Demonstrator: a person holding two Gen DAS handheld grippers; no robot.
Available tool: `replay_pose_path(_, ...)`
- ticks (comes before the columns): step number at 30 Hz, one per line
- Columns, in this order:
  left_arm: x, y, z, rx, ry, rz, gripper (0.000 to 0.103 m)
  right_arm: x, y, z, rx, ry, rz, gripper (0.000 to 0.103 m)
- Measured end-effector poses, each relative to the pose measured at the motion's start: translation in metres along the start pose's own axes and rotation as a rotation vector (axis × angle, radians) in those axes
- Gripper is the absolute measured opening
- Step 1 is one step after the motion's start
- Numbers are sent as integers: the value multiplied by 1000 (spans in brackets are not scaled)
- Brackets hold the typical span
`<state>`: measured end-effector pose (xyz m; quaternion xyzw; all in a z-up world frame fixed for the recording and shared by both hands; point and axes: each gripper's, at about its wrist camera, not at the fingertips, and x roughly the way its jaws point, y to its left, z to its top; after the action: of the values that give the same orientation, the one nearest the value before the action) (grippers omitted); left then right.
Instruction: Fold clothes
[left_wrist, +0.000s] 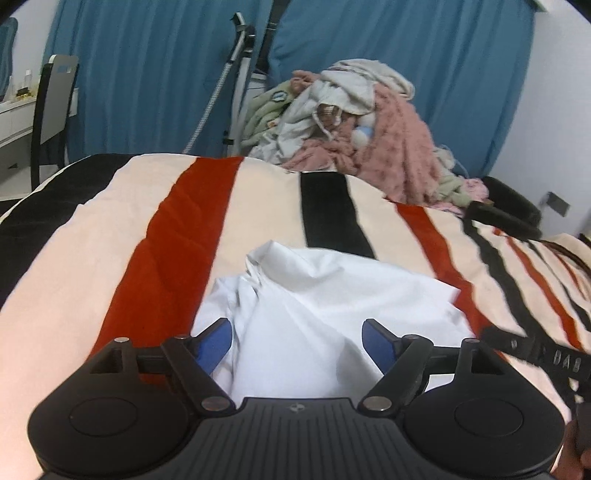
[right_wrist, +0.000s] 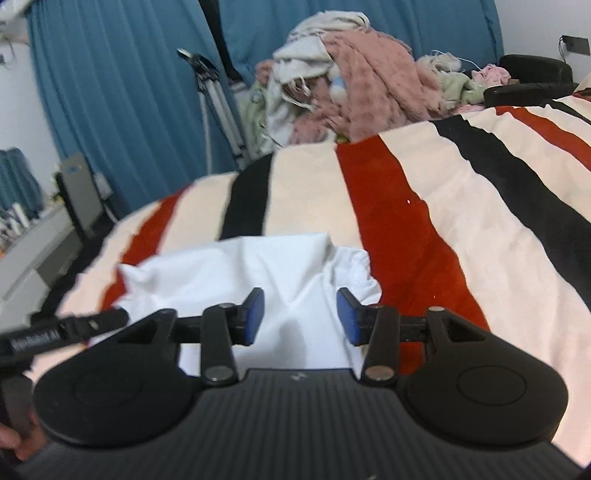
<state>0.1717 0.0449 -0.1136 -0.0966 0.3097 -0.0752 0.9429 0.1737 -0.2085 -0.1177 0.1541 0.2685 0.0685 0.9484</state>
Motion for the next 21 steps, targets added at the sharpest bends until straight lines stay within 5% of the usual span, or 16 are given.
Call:
replay_pose_path(3, -32, -2, -11, -47, 17, -53, 83, -26, 1, 1, 38, -24, 24, 85)
replay_pose_path(8, -72, -2, -39, -165, 61, -169, 91, -59, 2, -6, 121, -26, 52, 84)
replay_pose_path(12, -61, 14, -64, -379, 180, -312, 91, -68, -18, -27, 405, 54, 180, 86)
replay_pose_path(17, -18, 47, -82, -643, 220, -301, 85, -30, -29, -72, 771, 294, 406, 87)
replay_pose_path(21, -1, 69, -85, -764, 183, -309, 78, -8, -33, -89, 865, 308, 367, 85)
